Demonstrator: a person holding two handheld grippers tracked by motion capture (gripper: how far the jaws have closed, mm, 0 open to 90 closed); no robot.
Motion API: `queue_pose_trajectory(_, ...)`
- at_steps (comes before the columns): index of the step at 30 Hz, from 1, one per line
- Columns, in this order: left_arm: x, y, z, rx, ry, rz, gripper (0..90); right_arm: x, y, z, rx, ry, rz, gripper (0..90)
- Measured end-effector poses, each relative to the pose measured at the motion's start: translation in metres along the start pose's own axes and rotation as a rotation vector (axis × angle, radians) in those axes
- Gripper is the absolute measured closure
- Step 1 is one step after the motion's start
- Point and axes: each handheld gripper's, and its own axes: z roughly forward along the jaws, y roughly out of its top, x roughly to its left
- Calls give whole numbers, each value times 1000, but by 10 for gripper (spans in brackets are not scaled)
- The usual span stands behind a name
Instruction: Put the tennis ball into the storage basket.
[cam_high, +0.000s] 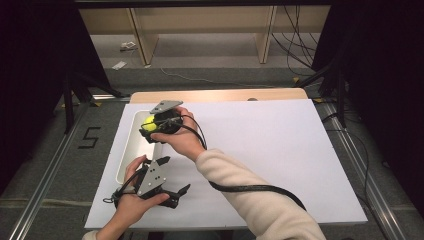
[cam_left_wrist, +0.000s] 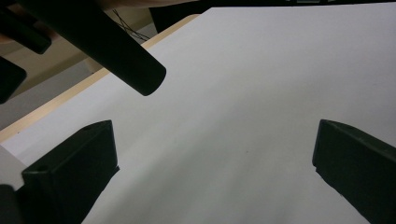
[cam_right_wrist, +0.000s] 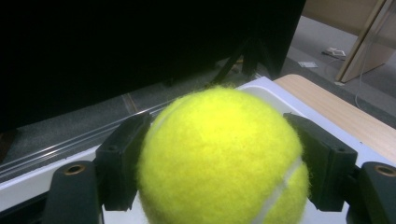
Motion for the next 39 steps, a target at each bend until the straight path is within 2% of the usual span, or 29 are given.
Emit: queue_pose_trajectory(39, 0, 0, 0, 5, -1, 4, 0, 1, 3, 20, 44, 30, -1, 272)
